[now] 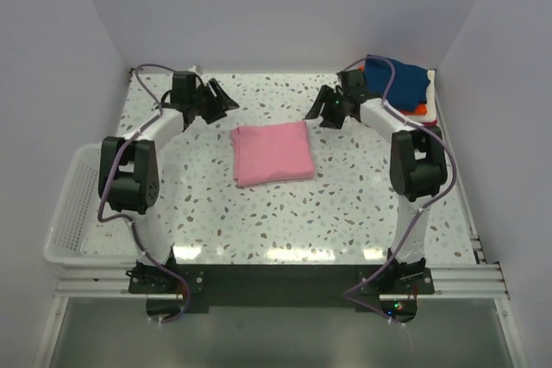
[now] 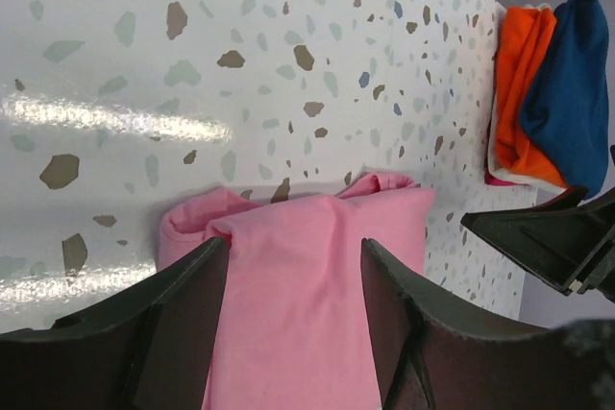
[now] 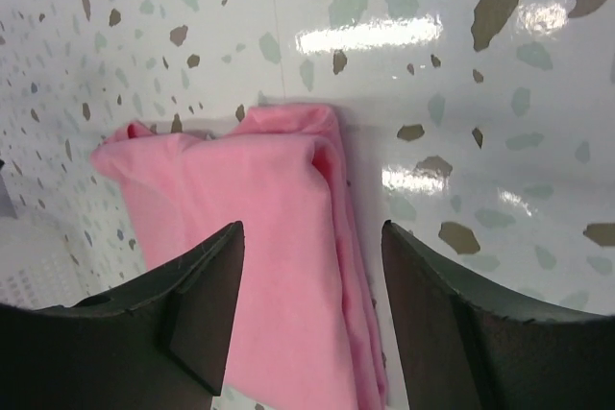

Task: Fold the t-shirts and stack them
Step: Fold the tshirt

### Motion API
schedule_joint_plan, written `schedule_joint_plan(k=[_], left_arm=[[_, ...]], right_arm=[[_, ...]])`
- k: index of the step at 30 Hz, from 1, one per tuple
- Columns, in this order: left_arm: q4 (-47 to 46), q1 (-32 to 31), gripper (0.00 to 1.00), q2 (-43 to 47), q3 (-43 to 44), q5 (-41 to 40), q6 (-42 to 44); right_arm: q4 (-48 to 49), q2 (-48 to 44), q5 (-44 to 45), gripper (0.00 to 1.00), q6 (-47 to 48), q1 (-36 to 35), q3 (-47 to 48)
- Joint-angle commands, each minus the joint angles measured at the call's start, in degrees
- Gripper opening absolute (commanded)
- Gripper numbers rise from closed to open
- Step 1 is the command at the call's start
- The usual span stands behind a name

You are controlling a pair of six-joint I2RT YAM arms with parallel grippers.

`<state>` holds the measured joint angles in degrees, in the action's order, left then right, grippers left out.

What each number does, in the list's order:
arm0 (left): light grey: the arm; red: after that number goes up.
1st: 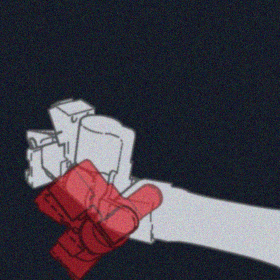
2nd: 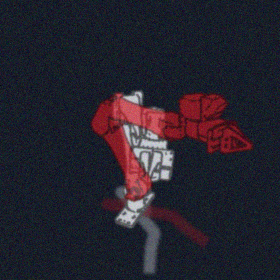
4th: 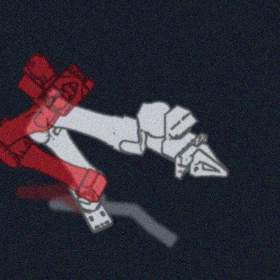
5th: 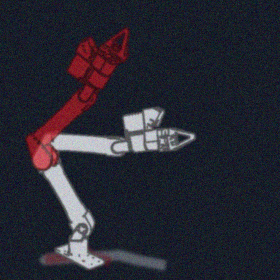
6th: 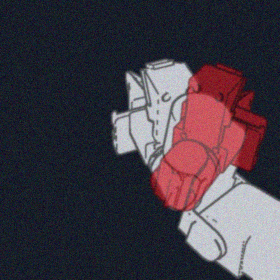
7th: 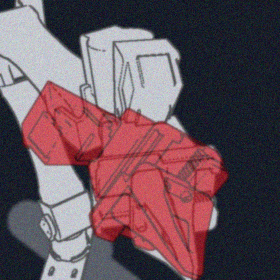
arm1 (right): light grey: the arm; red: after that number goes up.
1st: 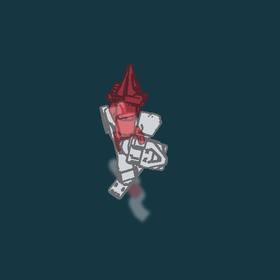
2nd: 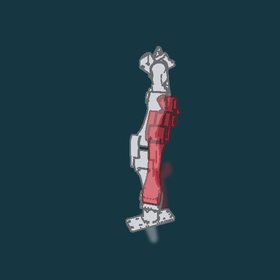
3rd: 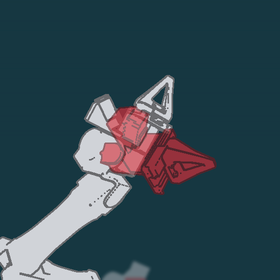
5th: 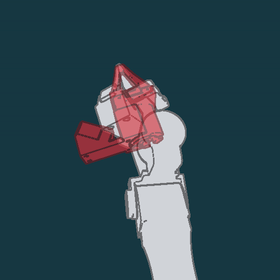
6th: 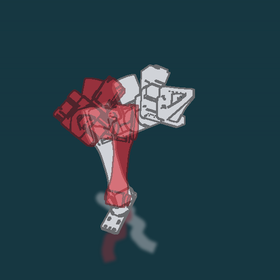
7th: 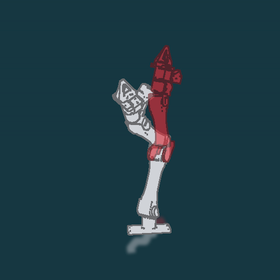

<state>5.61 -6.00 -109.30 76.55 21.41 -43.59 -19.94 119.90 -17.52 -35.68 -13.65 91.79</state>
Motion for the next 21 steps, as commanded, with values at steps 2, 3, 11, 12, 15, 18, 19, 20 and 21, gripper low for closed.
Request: schedule_joint_plan(k=[2, 3, 11, 12, 15, 18, 19, 20, 21], left_arm=[[1.5, -3.3, 0.59, 3.0, 0.9, -5.0, 4.7], [1.8, -4.1, 0.57, 2.4, 1.1, -5.7, 5.0], [8.7, -7.4, 0.47, -6.0, 9.1, -13.9, 9.1], [8.5, -7.5, 0.47, -6.4, 9.2, -14.0, 9.0], [8.0, -7.9, 0.47, -7.8, 9.4, -14.2, 9.0], [8.0, -8.0, 0.47, -8.7, 9.5, -14.6, 8.9], [7.7, -8.0, 0.47, -9.0, 9.6, -14.5, 8.9], [7.7, -8.1, 0.47, -9.2, 9.7, -14.6, 8.7], [7.8, -8.1, 0.47, -9.4, 9.8, -14.6, 8.8]], right_arm=[[1.8, -7.5, 3.8, 0.63, 3.5, -1.5, -5.4], [2.5, -7.3, 4.1, 0.63, 3.6, -1.6, -5.9], [2.2, -1.1, 6.2, 0.61, 7.3, -1.7, 0.5], [2.8, 0.1, 6.4, 0.61, 7.5, -1.8, 0.9], [3.3, 2.1, 5.6, 0.61, 7.3, -1.8, 3.3], [3.4, 3.6, 5.1, 0.59, 6.8, -1.9, 4.7], [3.7, 3.8, 5.1, 0.59, 6.2, -2.1, 4.8], [3.8, 4.0, 5.1, 0.59, 6.3, -2.2, 5.2], [3.7, 4.4, 5.1, 0.58, 6.2, -2.5, 5.4]])
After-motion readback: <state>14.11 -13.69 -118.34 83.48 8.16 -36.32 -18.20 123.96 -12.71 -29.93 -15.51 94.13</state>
